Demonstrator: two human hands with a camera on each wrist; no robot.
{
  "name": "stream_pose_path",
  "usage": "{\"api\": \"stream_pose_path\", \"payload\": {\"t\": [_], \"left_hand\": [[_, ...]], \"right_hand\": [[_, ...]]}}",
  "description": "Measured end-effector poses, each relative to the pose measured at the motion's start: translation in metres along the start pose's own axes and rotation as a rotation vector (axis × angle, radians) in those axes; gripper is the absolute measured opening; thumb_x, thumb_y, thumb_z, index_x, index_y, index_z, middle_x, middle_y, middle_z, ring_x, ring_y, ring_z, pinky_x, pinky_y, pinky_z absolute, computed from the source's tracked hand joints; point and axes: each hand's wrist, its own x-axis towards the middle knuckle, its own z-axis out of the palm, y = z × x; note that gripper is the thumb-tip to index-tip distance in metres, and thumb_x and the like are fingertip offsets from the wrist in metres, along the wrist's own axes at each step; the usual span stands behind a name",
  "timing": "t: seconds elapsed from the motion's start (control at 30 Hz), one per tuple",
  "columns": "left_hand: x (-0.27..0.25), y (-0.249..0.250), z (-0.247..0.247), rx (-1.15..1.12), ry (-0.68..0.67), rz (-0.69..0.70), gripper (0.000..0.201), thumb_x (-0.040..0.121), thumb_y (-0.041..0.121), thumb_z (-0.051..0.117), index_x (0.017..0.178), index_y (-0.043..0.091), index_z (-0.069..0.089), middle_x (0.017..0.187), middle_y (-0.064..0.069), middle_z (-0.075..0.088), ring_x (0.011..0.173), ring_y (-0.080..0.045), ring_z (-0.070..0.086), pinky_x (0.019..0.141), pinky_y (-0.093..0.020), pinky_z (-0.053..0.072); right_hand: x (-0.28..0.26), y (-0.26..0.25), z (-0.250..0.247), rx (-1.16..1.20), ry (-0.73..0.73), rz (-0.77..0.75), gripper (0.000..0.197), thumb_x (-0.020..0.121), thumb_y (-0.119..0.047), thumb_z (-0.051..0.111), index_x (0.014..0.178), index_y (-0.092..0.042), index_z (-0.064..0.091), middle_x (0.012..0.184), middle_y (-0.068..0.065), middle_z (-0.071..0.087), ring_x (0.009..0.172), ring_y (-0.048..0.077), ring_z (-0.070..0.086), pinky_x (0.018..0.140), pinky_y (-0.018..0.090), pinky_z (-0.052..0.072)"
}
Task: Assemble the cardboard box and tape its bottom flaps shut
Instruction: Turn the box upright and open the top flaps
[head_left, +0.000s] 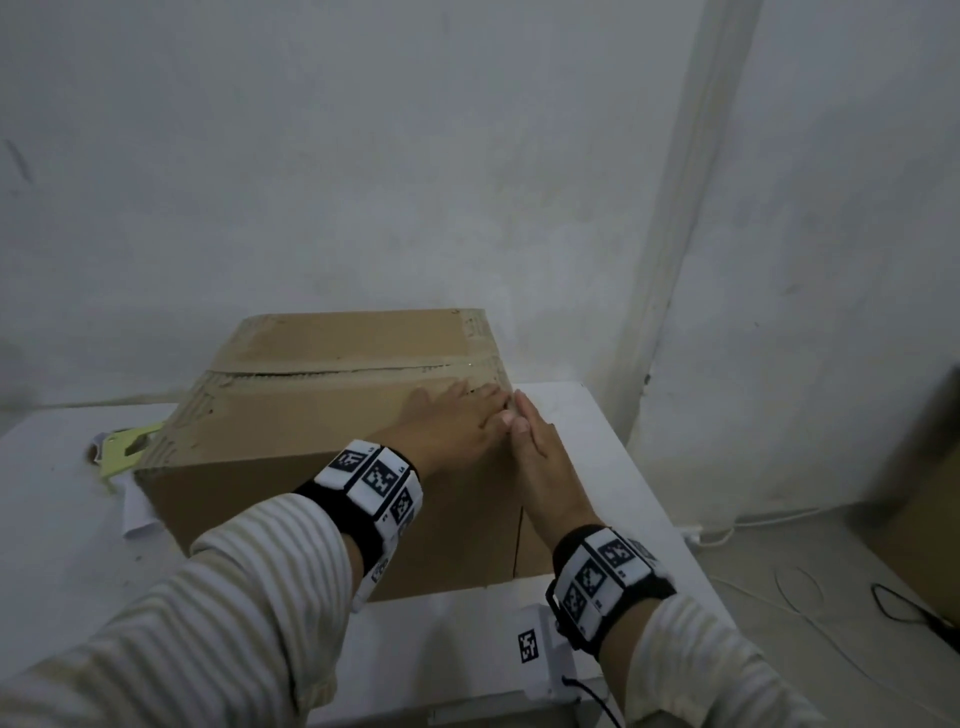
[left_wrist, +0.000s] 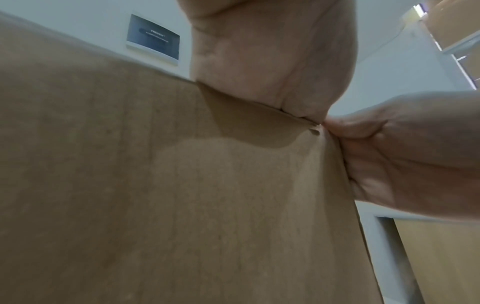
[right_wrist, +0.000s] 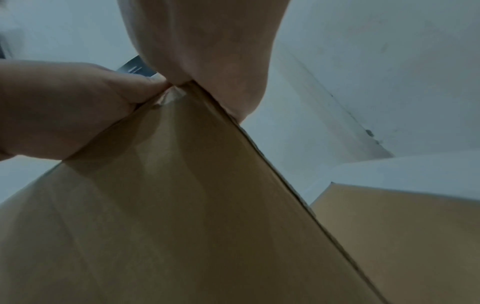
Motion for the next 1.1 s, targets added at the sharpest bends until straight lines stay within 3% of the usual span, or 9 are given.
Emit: {"api": "stream_pose_path", "payload": {"t": [0.13,0.27,0.4,0.5,0.6,0.7,0.8,0.9,1.1], "left_hand": [[-0.003,-0.002,-0.001,0.013,-0.009,0.039,0.055,0.099,0.049,0.013,0.151,0.031,0.01,0.16,0.009,0.007,0.149,-0.019,0.004,0.116,-0.053,0.009],[-0.007,-0.003,-0.001,0.054,-0.004,0.085,0.057,0.099,0.048,0.019,0.152,0.028,0.009,0.161,0.007,0.006,0.149,-0.018,0.005,0.118,-0.049,0.011],[-0.008,-0.007,0.001,0.055,0.033,0.118,0.058,0.098,0.048,0.026,0.151,0.027,0.013,0.16,0.006,0.011,0.148,-0.017,0.011,0.118,-0.046,0.014],[-0.011,-0.012,0.001,0.013,0.047,0.16,0.056,0.096,0.039,0.036,0.149,0.026,0.022,0.158,0.004,0.022,0.143,-0.018,0.026,0.115,-0.043,0.022],[-0.017,-0.024,-0.004,-0.147,0.058,0.152,0.051,0.092,0.025,0.046,0.142,0.024,0.037,0.145,-0.001,0.044,0.122,-0.023,0.049,0.099,-0.034,0.04],[-0.03,-0.044,-0.008,-0.083,0.015,0.124,0.059,0.093,0.029,0.05,0.147,0.022,0.029,0.152,-0.001,0.034,0.136,-0.023,0.036,0.113,-0.037,0.03],[-0.049,-0.068,-0.012,-0.063,0.015,0.072,0.065,0.096,0.035,0.046,0.151,0.021,0.016,0.16,0.0,0.015,0.147,-0.017,0.013,0.119,-0.033,0.008],[-0.072,-0.099,-0.017,-0.181,0.068,-0.02,0.059,0.1,0.039,0.035,0.151,0.022,0.014,0.16,0.002,0.013,0.148,-0.016,0.01,0.119,-0.032,0.008],[-0.111,-0.181,-0.009,-0.105,0.315,-0.253,0.045,0.1,0.041,0.025,0.134,0.021,0.046,0.142,-0.004,0.046,0.138,-0.025,0.035,0.114,-0.046,0.021]], "right_hand": [[0.004,0.007,0.006,0.081,0.028,0.038,0.044,0.103,-0.029,0.027,0.147,-0.022,0.029,0.13,-0.017,0.036,0.123,-0.002,0.033,0.079,-0.013,0.027],[0.002,0.015,0.005,0.058,0.053,0.042,0.046,0.102,-0.035,0.026,0.147,-0.025,0.028,0.145,-0.007,0.038,0.125,0.0,0.031,0.101,0.014,0.024],[0.004,0.013,0.012,0.05,0.157,0.055,0.044,0.103,-0.031,0.029,0.145,-0.02,0.035,0.148,0.0,0.04,0.133,0.01,0.035,0.103,0.019,0.025],[0.019,0.0,0.019,-0.387,0.247,-0.081,0.037,0.101,-0.017,0.034,0.135,-0.01,0.049,0.146,0.007,0.042,0.137,0.02,0.035,0.109,0.021,0.022],[0.034,-0.015,0.025,-0.752,0.153,-0.197,0.031,0.097,-0.014,0.035,0.109,-0.005,0.063,0.116,0.013,0.063,0.111,0.028,0.055,0.098,0.033,0.042],[0.037,-0.016,0.029,-0.916,0.134,-0.204,0.032,0.098,-0.018,0.035,0.112,-0.005,0.061,0.115,0.012,0.061,0.11,0.029,0.054,0.092,0.035,0.041],[0.036,-0.005,0.032,-0.844,0.197,-0.268,0.035,0.1,-0.021,0.034,0.108,-0.002,0.062,0.11,0.014,0.063,0.107,0.031,0.055,0.094,0.037,0.04],[0.037,0.003,0.04,-0.737,0.344,-0.238,0.053,0.094,-0.034,0.024,0.095,0.0,0.064,0.101,0.018,0.066,0.097,0.036,0.057,0.088,0.04,0.043],[0.032,0.005,0.057,-0.578,0.531,-0.033,0.04,0.1,-0.023,0.038,0.114,0.008,0.06,0.136,0.028,0.042,0.124,0.041,0.037,0.104,0.039,0.031]]}}
